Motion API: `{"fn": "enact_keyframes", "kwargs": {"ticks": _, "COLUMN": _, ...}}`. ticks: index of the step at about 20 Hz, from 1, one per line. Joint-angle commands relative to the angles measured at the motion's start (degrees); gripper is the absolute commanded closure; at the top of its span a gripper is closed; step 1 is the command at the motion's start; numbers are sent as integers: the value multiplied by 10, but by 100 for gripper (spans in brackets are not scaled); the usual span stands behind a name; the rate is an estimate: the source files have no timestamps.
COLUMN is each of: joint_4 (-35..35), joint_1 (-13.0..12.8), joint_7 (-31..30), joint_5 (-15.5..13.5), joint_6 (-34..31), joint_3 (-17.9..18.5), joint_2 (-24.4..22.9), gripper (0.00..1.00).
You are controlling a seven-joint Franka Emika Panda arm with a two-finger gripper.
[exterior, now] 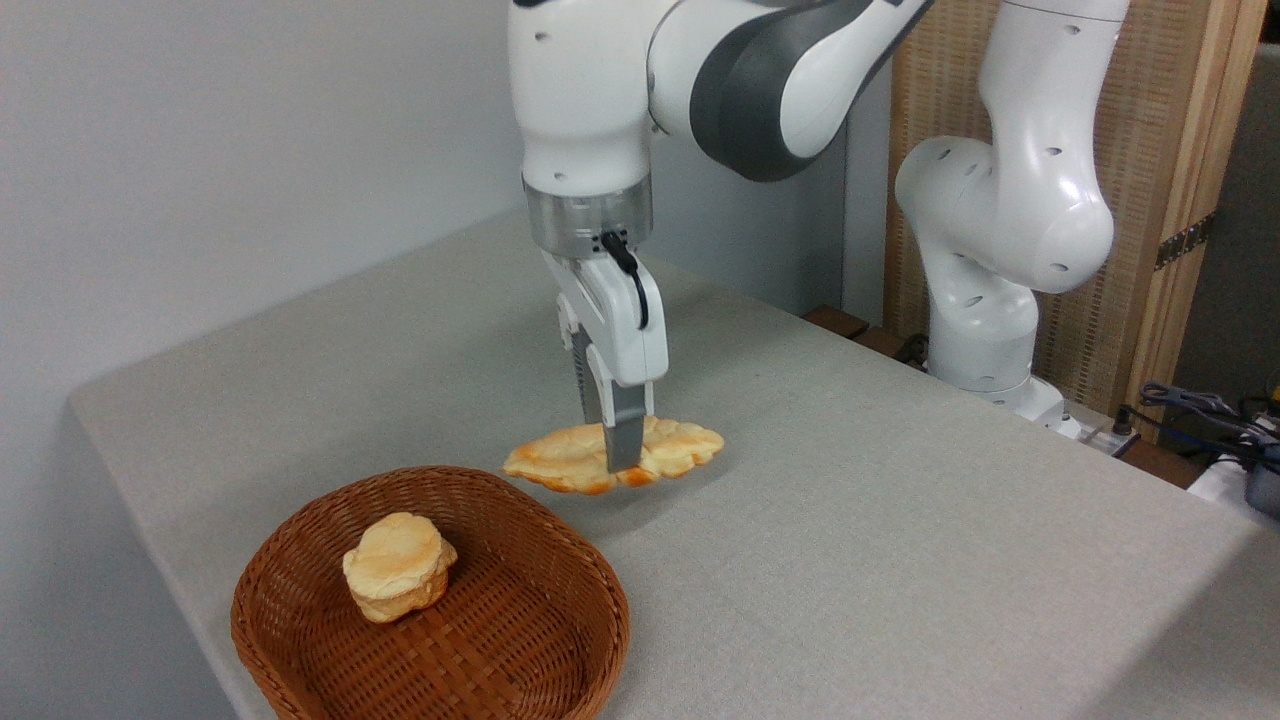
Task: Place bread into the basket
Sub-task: 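Lift the bread and carry it over the wicker basket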
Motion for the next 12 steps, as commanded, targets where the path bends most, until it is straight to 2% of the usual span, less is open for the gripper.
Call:
{"fn": "enact_keyframes", "kwargs": {"ticks": 1, "joint_4": 19, "joint_1": -4, "joint_7": 3, "joint_5": -28, "joint_6": 9, "joint_3": 3, "joint_2": 1, "gripper": 48}}
{"fn": "enact_keyframes", "kwargs": {"ticks": 5, "joint_4": 19, "joint_1": -4, "joint_7": -1, "joint_5": -53, "joint_6": 99, "joint_3": 2, "joint_2": 13, "gripper": 48}}
{"fn": "enact_keyframes", "kwargs": {"ticks": 7, "joint_4": 19, "joint_1": -4, "joint_7": -2, "joint_5": -54, "joint_6": 139, "joint_3": 4, "joint_2": 21, "gripper": 48}}
{"fn": "enact_keyframes", "kwargs": {"ticks": 10, "joint_4": 19, "joint_1": -4, "joint_7": -4, "joint_5": -55, "joint_6": 182, "joint_3": 7, "joint_2": 34, "gripper": 47}}
{"fn": "enact_keyframes", "kwargs": {"ticks": 12, "joint_4": 19, "joint_1": -3, "joint_7": -7, "joint_5": -68, "joint_6": 198, "joint_3": 8, "joint_2": 42, "gripper": 45}}
